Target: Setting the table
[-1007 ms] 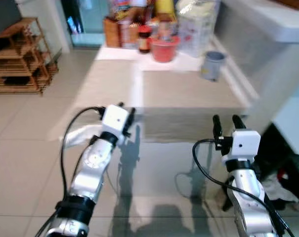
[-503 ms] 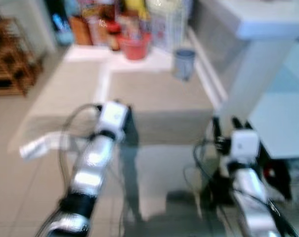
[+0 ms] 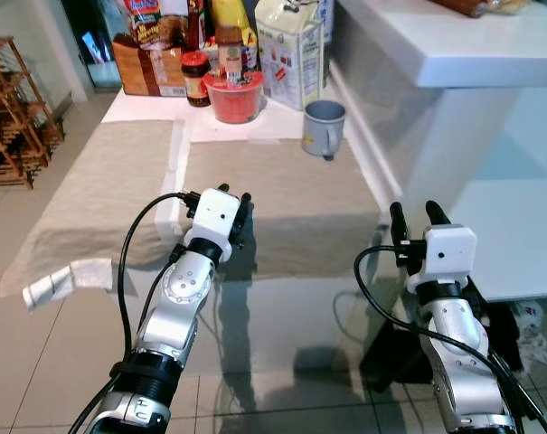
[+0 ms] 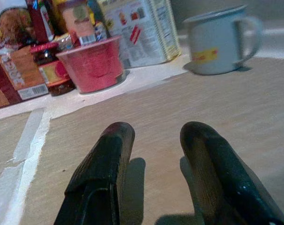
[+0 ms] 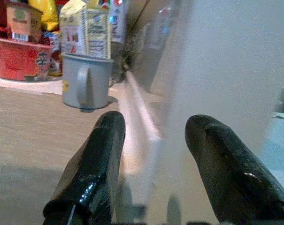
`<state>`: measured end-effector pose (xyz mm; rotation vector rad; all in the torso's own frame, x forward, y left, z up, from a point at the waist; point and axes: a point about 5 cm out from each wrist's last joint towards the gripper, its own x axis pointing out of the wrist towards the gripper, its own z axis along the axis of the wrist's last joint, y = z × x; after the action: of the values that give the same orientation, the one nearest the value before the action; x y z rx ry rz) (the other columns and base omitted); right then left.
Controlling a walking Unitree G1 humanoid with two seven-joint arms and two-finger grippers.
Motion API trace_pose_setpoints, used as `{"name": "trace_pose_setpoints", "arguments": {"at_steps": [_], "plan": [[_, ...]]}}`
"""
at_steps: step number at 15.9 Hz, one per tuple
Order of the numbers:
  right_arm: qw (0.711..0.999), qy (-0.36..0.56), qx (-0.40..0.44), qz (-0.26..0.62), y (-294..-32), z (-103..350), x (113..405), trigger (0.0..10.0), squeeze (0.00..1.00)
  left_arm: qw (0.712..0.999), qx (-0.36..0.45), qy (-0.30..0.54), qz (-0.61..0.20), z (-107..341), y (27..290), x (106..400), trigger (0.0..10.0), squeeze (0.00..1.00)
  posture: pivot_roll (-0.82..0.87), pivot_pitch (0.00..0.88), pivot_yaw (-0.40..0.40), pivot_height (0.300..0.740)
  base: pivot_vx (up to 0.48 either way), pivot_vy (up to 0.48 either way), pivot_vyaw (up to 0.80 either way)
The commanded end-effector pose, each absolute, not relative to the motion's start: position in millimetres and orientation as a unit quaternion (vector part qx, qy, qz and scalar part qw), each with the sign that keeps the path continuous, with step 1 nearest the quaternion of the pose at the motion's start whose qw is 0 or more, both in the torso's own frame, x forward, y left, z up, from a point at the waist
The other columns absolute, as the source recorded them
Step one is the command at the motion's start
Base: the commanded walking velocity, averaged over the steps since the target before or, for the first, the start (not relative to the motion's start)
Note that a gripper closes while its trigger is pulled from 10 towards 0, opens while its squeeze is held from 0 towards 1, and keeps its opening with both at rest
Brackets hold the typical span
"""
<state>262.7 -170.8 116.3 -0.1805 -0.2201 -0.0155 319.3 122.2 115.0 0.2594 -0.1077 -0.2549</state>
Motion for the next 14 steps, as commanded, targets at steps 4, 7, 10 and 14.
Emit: {"name": "trace_pose_setpoints", "arguments": {"at_steps": [4, 7, 10, 14], "plan": [[0.990, -0.108, -0.087, 0.009, -166.2, 118.3, 265.0, 10.0, 0.00, 0.984, 0.126, -0.072, -0.102, 121.9, 126.8, 319.4, 10.0, 0.00, -0.02, 0.000, 0.010, 0.740, 0.221, 0.000, 0.00], [0.990, -0.109, -0.081, 0.020, -163.7, 119.2, 265.1, 10.0, 0.00, 0.984, 0.126, -0.073, -0.100, 122.2, 126.6, 319.7, 10.0, 0.00, -0.02, 0.000, 0.010, 0.740, 0.000, 0.000, 0.00], [0.992, -0.099, -0.066, 0.046, -156.9, 118.9, 269.6, 10.0, 0.00, 0.984, 0.131, -0.074, -0.093, 123.3, 127.3, 320.6, 10.0, 0.00, -0.02, 0.000, 0.010, 0.740, 0.000, 0.000, 0.00], [0.993, -0.085, -0.059, 0.049, -160.2, 120.7, 286.2, 10.0, 0.00, 0.984, 0.131, -0.076, -0.094, 124.3, 126.5, 321.3, 10.0, 0.00, -0.01, 0.000, 0.015, 0.740, 0.000, 0.000, 0.00]]}}
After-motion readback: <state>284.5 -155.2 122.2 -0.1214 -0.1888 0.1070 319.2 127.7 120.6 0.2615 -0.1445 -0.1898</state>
